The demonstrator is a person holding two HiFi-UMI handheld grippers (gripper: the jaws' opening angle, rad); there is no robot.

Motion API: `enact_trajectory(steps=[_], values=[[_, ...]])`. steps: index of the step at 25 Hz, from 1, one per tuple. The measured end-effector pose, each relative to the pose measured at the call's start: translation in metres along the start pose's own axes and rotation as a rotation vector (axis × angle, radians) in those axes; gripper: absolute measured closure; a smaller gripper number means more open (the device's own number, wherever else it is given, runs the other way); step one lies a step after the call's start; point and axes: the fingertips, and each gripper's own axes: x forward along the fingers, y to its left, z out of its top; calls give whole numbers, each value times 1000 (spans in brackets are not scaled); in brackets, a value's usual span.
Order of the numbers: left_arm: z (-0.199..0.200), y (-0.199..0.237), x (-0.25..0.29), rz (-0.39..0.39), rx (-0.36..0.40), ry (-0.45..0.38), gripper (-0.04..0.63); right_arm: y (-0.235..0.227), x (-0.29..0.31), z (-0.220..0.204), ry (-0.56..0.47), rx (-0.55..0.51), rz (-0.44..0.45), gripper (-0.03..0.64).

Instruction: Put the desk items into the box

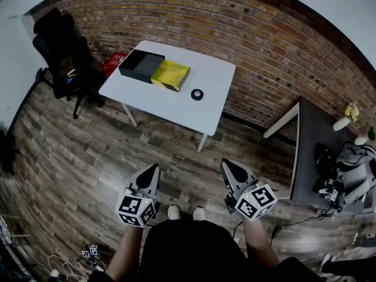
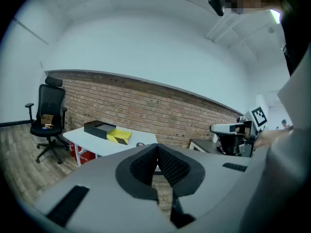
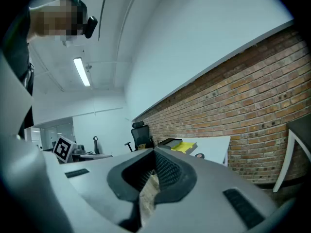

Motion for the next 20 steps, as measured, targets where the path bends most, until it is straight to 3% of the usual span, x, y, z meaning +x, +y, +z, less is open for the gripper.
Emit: enact_trajectory(steps=[20], values=[[3, 13, -11, -67, 11, -9, 583, 30, 8, -15, 15, -8, -32, 595]])
